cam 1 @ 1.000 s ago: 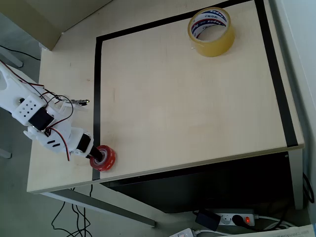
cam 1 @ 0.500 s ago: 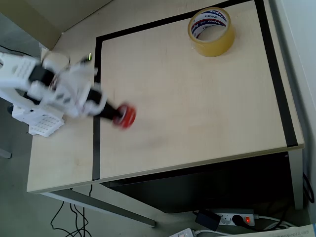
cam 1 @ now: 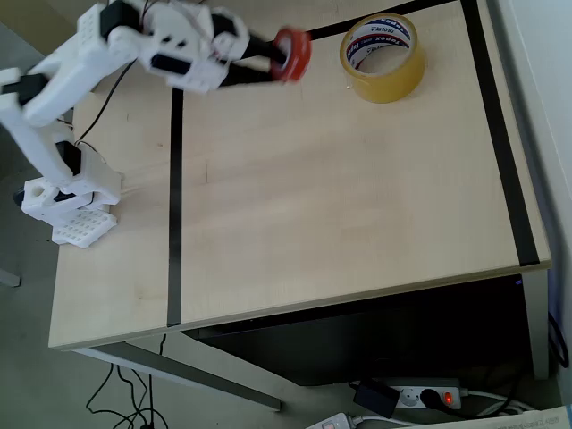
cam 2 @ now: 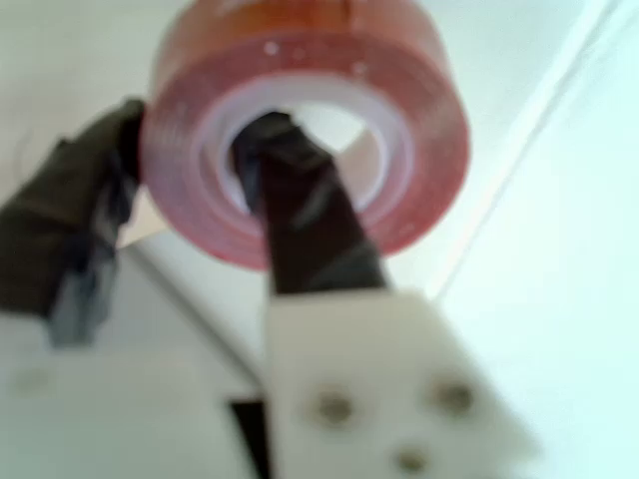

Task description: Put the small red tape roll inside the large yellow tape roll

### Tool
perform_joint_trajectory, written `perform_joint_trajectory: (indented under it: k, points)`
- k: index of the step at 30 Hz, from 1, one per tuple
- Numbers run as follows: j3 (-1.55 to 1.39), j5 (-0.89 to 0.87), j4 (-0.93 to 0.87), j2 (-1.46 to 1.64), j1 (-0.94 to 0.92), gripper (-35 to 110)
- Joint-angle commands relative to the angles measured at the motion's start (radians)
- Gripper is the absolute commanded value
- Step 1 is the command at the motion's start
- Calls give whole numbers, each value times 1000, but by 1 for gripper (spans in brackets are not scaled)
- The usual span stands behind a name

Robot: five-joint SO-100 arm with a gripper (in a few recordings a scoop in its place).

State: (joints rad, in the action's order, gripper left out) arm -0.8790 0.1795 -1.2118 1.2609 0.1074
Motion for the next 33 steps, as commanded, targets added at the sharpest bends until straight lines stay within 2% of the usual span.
perform_joint_trajectory:
  k: [1,5,16,33]
  points:
    - [532,-11,-66,-138,49,0]
    - [857,-11,-109,-348,83,0]
    - [864,-11,87,-495,115,0]
    - [902,-11,140,-738,126,0]
